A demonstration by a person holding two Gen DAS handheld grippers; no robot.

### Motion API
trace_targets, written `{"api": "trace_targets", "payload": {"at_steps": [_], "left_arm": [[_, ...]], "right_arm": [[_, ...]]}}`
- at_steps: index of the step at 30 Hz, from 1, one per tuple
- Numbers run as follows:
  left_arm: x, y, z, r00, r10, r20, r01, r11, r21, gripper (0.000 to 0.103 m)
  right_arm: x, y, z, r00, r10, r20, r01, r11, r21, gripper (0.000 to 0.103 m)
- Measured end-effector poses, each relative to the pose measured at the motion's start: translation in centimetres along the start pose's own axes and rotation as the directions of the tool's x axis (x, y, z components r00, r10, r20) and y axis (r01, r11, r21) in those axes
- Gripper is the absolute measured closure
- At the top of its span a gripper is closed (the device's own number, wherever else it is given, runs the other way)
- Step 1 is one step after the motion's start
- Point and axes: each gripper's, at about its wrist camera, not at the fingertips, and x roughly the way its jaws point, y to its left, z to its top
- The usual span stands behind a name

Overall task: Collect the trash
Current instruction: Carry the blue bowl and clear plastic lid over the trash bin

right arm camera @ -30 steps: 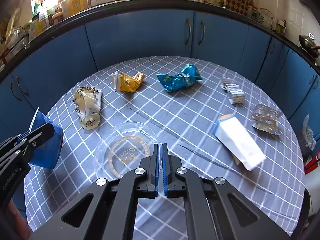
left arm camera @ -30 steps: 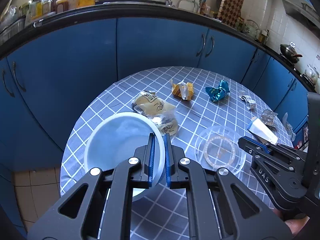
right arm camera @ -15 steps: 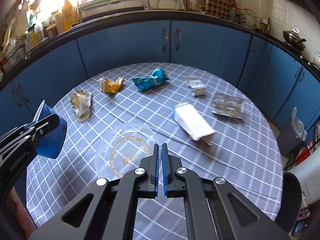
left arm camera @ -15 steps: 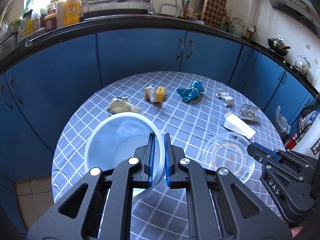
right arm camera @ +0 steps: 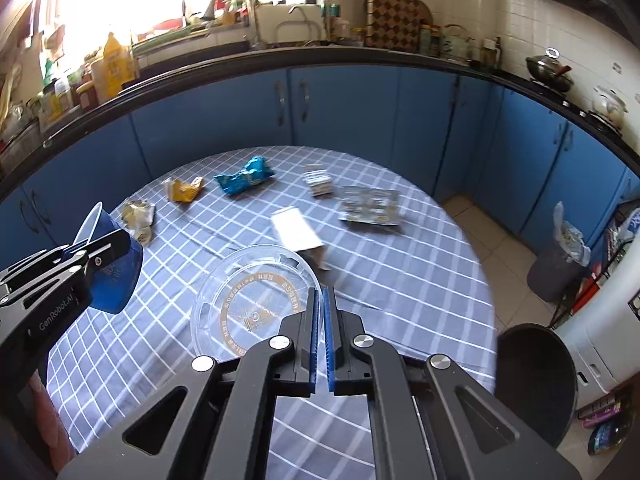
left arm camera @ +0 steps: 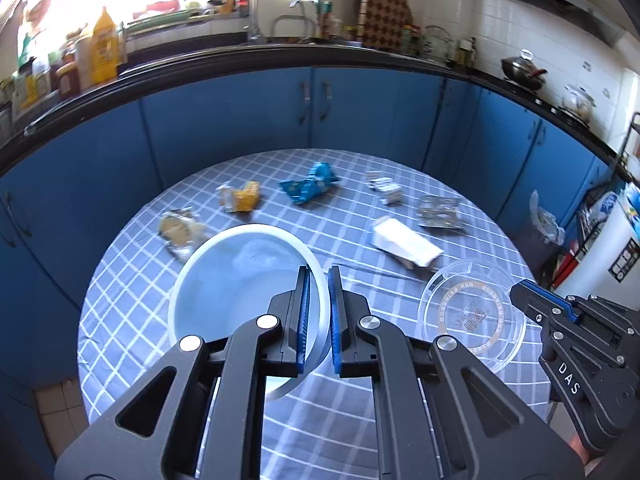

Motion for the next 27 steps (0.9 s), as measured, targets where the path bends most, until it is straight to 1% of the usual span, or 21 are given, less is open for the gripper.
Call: {"api": "trace_targets", "payload": {"at_steps": [4,10,17,22,27], "left_arm": [[-0.1,-3.0,0.2,1.0,-0.025,0.004,0.025,0.999,0.046,0.093],[0.0,-7.9,0.4,0.997,-0.074,0.001,0.073,0.99,0.117,0.093],[0.6,-13.7,0.5,0.991,-0.135,-0.015,0.135,0.97,0.201,0.093],[1.1,-17.7,0.6,0.984,-0.178,-0.026,0.178,0.95,0.255,0.093],[1.6,-20.9,0.6,0.978,-0.207,-0.038,0.208,0.933,0.294,0.093]], "right_arm": [[-1.2,-2.7,-0.5,0.999,-0.029,0.017,0.029,0.999,0.031,0.1],[-2.7,-7.2,-1.4,0.995,-0.096,0.029,0.093,0.991,0.091,0.1],[-3.3,-12.5,-2.6,0.984,-0.18,0.018,0.174,0.972,0.16,0.1],[-3.6,-15.5,-3.1,0.975,-0.222,0.006,0.216,0.956,0.199,0.1],[-3.7,-18.1,-3.7,0.965,-0.26,-0.01,0.256,0.939,0.23,0.1]]}}
